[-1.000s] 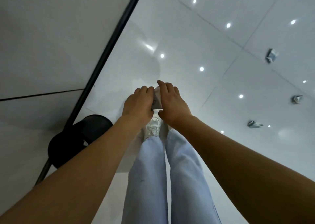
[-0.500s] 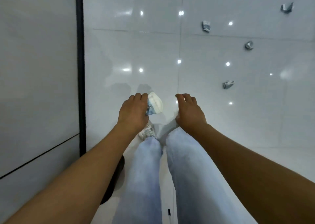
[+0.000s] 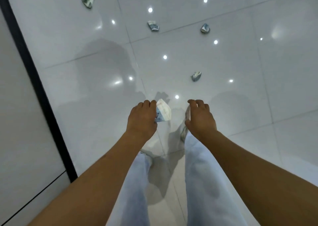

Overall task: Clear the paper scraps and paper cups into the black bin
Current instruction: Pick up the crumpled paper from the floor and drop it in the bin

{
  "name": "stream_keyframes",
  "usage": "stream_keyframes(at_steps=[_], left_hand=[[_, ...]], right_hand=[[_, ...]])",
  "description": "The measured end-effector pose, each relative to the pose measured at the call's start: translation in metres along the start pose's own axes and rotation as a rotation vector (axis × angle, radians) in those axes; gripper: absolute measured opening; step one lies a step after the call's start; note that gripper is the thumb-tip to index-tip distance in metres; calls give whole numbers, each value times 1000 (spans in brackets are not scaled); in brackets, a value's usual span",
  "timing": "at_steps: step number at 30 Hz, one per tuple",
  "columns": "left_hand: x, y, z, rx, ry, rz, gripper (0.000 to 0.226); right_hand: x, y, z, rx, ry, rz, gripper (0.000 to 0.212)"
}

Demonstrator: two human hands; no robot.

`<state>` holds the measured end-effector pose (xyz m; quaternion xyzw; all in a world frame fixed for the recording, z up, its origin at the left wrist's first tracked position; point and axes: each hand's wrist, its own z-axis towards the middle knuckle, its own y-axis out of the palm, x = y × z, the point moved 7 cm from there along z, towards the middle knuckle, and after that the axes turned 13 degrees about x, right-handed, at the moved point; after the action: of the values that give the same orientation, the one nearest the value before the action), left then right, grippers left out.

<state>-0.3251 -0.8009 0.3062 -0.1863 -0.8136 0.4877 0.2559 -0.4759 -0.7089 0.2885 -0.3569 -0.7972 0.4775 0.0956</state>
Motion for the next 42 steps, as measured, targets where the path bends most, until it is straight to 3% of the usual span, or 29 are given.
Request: stream_keyframes(at_steps=[8,16,28,36,42], left_hand=[[93,6,84,-38,-13,2,55],[108,17,150,-45,-49,39,52],[83,142,244,-90,-23,-11,55],[65,255,311,-20,84,-53,58],[46,314,330,-44,78,-57,62]], right_hand=[[82,-48,71,20,4,46,55],[110,-44,144,19,-37,48,61],[166,82,254,-11,80,103,61],[191,206,351,143,74,142,67],[195,256,373,226,18,150,55]])
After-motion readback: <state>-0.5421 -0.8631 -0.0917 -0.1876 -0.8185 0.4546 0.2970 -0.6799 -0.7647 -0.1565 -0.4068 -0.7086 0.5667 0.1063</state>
